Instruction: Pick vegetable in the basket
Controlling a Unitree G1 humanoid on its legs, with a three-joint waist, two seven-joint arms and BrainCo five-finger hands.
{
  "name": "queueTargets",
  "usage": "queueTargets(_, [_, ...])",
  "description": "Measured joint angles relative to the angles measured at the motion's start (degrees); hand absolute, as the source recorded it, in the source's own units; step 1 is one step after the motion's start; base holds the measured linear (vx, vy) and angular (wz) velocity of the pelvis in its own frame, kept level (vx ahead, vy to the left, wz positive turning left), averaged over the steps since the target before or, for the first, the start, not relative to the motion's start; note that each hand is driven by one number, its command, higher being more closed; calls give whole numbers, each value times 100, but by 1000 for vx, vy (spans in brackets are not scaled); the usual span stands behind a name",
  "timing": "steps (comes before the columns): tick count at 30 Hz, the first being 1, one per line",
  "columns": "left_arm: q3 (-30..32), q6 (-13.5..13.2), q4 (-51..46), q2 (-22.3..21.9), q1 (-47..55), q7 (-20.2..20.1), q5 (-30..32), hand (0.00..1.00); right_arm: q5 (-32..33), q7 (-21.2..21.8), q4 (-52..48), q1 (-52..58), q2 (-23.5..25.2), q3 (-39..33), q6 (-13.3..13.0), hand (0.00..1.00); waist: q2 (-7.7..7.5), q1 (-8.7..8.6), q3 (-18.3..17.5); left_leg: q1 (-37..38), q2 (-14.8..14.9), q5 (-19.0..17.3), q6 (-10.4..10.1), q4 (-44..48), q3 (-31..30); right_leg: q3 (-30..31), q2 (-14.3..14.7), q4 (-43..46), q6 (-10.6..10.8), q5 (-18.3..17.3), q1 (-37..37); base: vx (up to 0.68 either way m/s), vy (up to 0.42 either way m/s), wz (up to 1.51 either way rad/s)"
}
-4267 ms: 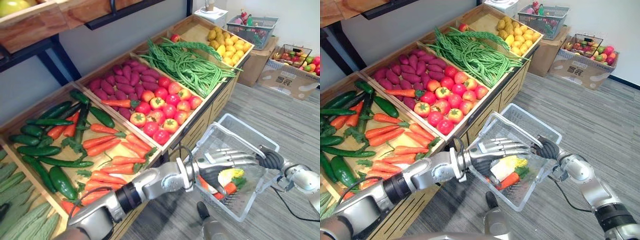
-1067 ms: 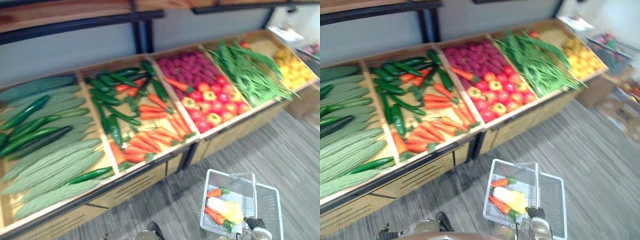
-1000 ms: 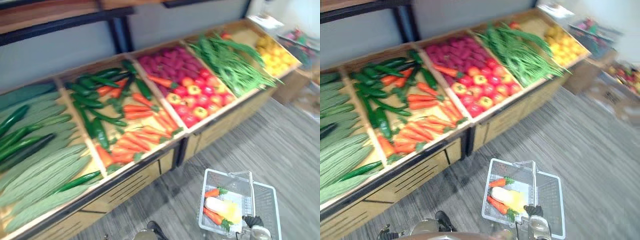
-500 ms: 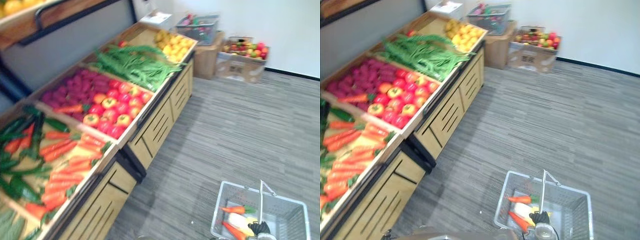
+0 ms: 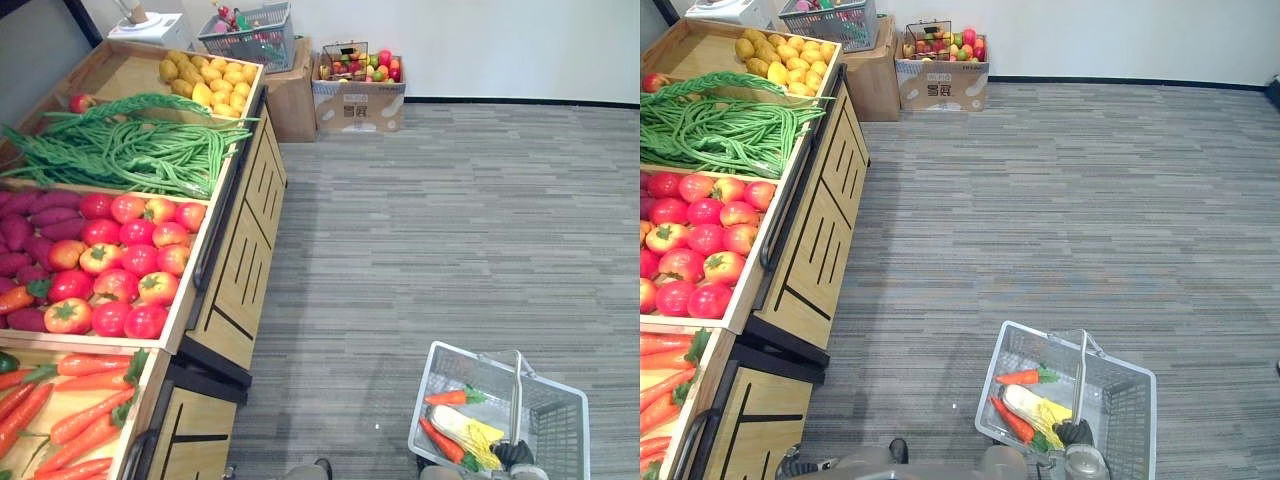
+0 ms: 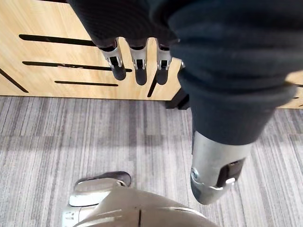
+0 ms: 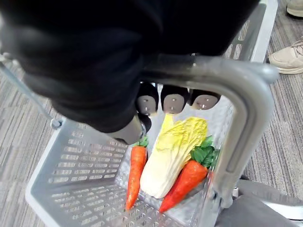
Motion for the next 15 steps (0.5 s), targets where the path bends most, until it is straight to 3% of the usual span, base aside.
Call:
queueTargets(4, [-162,0,-3,18,-21,-75,2,0,2,38,-40,-52,135,-60,-47,100,-26,7,30,210,154,-28,18,-77,253,-52,154,962,-150,-179,-449,-19,-49,-35])
queueTargets(6, [-167,-1,-5,38,-19,-80,-6,0,4,41,-42,-91,179,-57,-52,100,-54,3,65,371,181,-132,94,-57,529,-546,114,1430,-180,-195,-595,-107,-28,-54])
queueTargets(11, [-139,-5,-8,74,-2,-96,-9,0,5,59,-28,-120,299,-62,-23,100,-174,-3,56,509,163,-194,166,-81,1077,-1547,-160,1100,-504,-372,-556,-63,2,-59])
queueTargets(15, [-253,-7,-5,184,-21,-109,-11,0,35,65,-3,-131,383,-59,22,100,-237,-20,28,524,228,-166,96,-175,1380,-1517,7,569,-402,156,-564,79,2,-44])
